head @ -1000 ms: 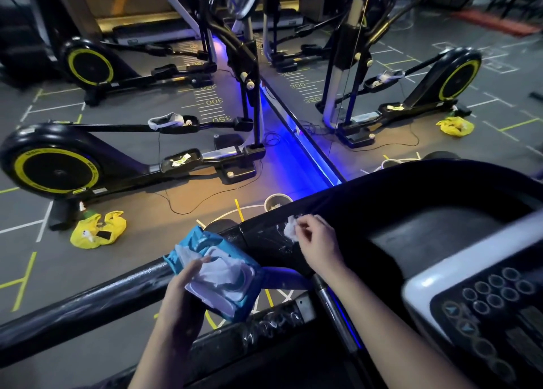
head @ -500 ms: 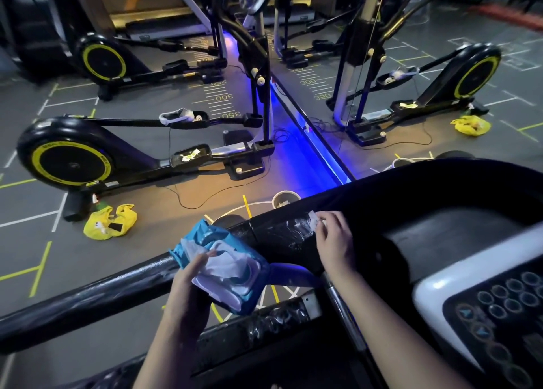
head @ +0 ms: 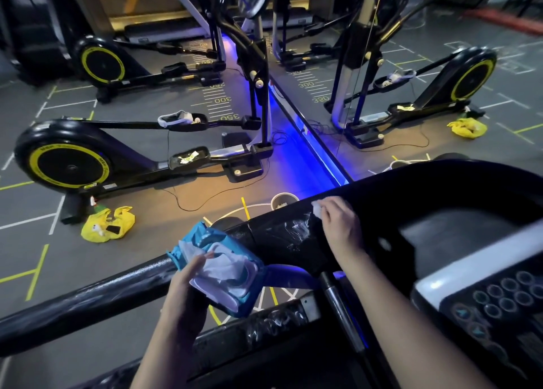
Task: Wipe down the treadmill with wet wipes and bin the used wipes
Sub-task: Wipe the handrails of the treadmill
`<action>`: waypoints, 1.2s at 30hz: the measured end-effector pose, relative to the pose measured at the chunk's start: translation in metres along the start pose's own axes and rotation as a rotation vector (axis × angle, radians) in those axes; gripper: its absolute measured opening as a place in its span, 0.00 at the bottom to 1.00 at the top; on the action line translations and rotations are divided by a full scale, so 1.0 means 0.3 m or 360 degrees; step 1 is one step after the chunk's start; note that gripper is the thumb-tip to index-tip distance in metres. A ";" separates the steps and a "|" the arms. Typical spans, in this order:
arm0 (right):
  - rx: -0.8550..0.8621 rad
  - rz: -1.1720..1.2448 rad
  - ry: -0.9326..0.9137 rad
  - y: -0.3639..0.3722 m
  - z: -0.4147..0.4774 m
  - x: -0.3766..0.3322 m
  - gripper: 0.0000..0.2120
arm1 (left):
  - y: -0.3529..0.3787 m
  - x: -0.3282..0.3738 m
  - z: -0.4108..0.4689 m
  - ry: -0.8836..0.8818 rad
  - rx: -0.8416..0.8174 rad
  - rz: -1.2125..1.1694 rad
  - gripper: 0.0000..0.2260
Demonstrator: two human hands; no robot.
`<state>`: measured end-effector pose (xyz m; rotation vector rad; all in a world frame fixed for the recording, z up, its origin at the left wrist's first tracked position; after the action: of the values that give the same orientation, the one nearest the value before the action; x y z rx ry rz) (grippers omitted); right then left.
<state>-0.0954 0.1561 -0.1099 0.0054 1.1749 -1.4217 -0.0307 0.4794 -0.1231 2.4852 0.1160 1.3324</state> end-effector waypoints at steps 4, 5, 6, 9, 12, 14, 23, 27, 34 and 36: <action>-0.0069 0.0065 -0.0107 0.038 -0.093 -0.043 0.11 | -0.001 0.009 -0.007 -0.0018 0.0029 0.0025 0.21; -0.0130 0.0137 -0.0106 0.046 -0.114 -0.050 0.08 | -0.001 0.013 -0.009 -0.0017 0.0041 0.0022 0.21; -0.0188 0.0232 -0.0073 0.046 -0.130 -0.054 0.09 | 0.001 0.020 -0.012 -0.0012 0.0048 0.0010 0.21; -0.0125 0.0415 0.0080 -0.002 -0.110 -0.048 0.12 | 0.011 0.045 -0.028 0.0004 0.0043 -0.0024 0.21; 0.0098 0.0337 0.0070 -0.054 -0.024 -0.038 0.10 | 0.002 0.057 -0.035 0.0012 0.0039 -0.0040 0.18; 0.0102 0.0231 -0.0023 -0.042 0.024 -0.033 0.10 | -0.010 0.051 -0.029 0.0000 0.0062 -0.0051 0.18; -0.0322 0.0218 -0.0346 0.074 -0.046 -0.040 0.17 | -0.019 0.045 -0.050 0.0186 -0.0004 0.0040 0.11; -0.0483 0.0319 -0.0359 0.083 -0.135 -0.067 0.17 | -0.023 0.066 -0.061 0.0244 0.0013 0.0047 0.11; -0.0112 0.0423 -0.0146 -0.024 0.003 -0.089 0.10 | -0.017 0.061 -0.067 0.0272 -0.0055 0.0072 0.15; -0.0133 0.0259 -0.0140 -0.003 0.046 -0.039 0.10 | -0.004 0.061 -0.074 0.0299 -0.0066 0.0092 0.17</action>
<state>-0.0845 0.1558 -0.0953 -0.0194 1.1342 -1.2180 -0.0386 0.4899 -0.0976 2.3421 0.0588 1.5742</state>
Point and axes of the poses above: each hand's wrist, its own z-axis towards the middle knuckle, its own y-axis out of the palm, x = y × z, the point moved 3 cm from there along z, towards the middle knuckle, and after that the axes turned 5 degrees about y, right-handed, at the moved point
